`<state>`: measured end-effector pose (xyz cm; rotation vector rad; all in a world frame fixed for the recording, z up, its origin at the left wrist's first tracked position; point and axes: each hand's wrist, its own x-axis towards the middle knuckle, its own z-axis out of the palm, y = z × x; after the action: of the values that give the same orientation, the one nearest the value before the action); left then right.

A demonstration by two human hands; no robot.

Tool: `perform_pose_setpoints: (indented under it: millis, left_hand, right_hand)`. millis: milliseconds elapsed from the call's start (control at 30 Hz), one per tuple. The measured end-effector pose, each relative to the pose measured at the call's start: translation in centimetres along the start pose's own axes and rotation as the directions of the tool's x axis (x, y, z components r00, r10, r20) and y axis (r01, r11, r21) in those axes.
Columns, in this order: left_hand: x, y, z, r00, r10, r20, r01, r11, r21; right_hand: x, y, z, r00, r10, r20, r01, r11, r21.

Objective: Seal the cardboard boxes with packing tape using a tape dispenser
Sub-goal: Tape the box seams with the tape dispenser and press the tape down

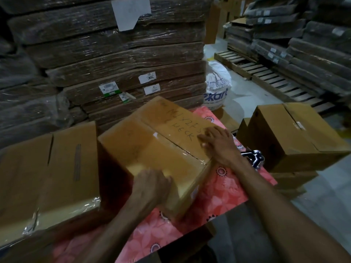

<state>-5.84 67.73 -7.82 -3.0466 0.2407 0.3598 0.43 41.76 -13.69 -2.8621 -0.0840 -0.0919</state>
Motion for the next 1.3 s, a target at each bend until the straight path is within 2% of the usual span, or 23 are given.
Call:
perform_pose_setpoints:
  millis: [67, 133, 167, 200, 267, 333, 467, 667, 767, 900, 1000, 1200, 1233, 1300]
  left_hand:
    - [1.0, -0.2, -0.7, 0.994, 0.042, -0.103, -0.049, 0.996, -0.073]
    - [4.1, -1.3, -1.2, 0.973, 0.104, -0.204, -0.136, 0.979, -0.152]
    - [6.0, -2.1, -1.2, 0.966, 0.160, -0.203, -0.193, 0.969, -0.154]
    - [7.7, -2.8, -1.0, 0.964, 0.227, -0.138, -0.244, 0.961, -0.127]
    - [10.2, -3.7, -0.2, 0.945, 0.327, -0.005, -0.327, 0.944, -0.039]
    - [11.6, -4.2, 1.0, 0.933, 0.359, -0.001, -0.359, 0.933, -0.029]
    - [12.4, -3.6, 2.2, 0.944, 0.315, -0.096, -0.318, 0.948, -0.023]
    - [12.8, -0.3, 0.9, 0.976, 0.195, -0.093, -0.198, 0.980, -0.022]
    - [11.6, 1.6, 1.1, 0.984, 0.151, -0.095, -0.150, 0.988, 0.022]
    - [9.6, 4.4, 2.2, 0.984, 0.049, -0.171, -0.043, 0.998, 0.042]
    - [8.5, 5.8, 2.5, 0.974, 0.013, -0.228, -0.005, 0.999, 0.036]
    - [9.0, 7.4, 3.0, 0.971, -0.014, -0.237, -0.007, 0.996, -0.088]
    - [9.2, 7.4, 3.3, 0.970, 0.007, -0.243, -0.034, 0.994, -0.106]
    - [9.7, 7.3, 3.8, 0.967, 0.078, -0.243, -0.113, 0.985, -0.130]
  right_hand:
    - [-1.2, -3.0, -0.8, 0.992, 0.063, -0.111, -0.065, 0.998, -0.011]
    - [-4.6, -7.6, -1.2, 0.985, 0.092, -0.143, -0.079, 0.993, 0.089]
    - [-6.7, -9.9, -1.2, 0.992, 0.094, -0.080, -0.081, 0.985, 0.155]
    - [-8.6, -11.8, -0.8, 0.998, 0.064, 0.011, -0.065, 0.983, 0.172]
    - [-11.4, -13.6, 0.8, 0.991, -0.040, 0.129, 0.028, 0.995, 0.091]
    - [-11.9, -13.3, 1.8, 0.982, -0.102, 0.160, 0.099, 0.995, 0.021]
    - [-9.8, -10.2, 1.2, 0.960, -0.203, 0.195, 0.206, 0.979, 0.006]
    - [-7.0, -4.3, -1.1, 0.944, -0.250, 0.215, 0.261, 0.965, -0.025]
    - [-7.4, -1.5, -2.2, 0.954, -0.208, 0.213, 0.205, 0.978, 0.040]
    - [-8.1, 1.7, -3.2, 0.965, -0.164, 0.205, 0.129, 0.976, 0.175]
    - [-8.1, 4.0, -3.0, 0.984, -0.119, 0.136, 0.089, 0.974, 0.207]
    - [-8.3, 7.0, -1.1, 0.993, -0.069, -0.099, 0.097, 0.944, 0.316]
    - [-8.8, 7.2, -0.5, 0.989, -0.009, -0.145, 0.066, 0.916, 0.396]
    - [-10.4, 8.1, 1.5, 0.938, 0.281, -0.203, -0.120, 0.812, 0.571]
